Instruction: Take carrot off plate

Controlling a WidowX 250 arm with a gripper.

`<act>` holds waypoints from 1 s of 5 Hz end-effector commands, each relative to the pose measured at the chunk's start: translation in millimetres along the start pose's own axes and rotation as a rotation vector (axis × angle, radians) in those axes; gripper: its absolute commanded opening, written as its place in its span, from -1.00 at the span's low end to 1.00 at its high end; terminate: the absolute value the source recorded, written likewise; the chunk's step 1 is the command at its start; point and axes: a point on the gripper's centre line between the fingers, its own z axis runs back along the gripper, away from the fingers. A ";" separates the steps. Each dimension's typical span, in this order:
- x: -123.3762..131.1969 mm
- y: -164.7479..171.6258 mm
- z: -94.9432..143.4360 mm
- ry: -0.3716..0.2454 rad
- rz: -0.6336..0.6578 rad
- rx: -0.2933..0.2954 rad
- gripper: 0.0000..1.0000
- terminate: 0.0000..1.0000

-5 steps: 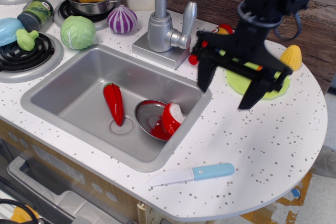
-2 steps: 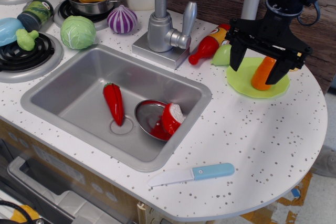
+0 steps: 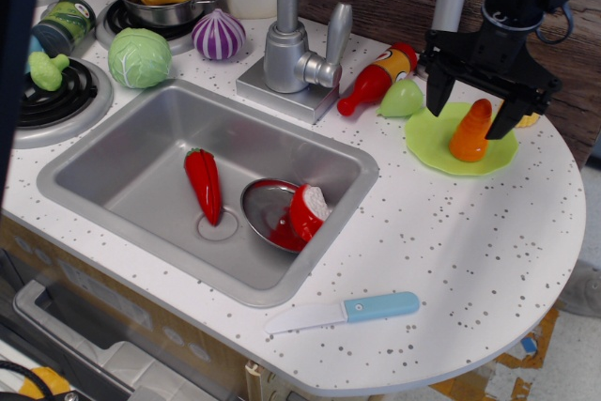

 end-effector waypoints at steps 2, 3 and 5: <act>24.0 2.9 12.0 -0.124 -0.003 -0.023 -1.00 -1.00; 22.2 1.6 11.1 -0.128 0.002 -0.016 -1.00 -1.00; 22.1 0.7 11.5 -0.130 -0.011 -0.017 -1.00 -1.00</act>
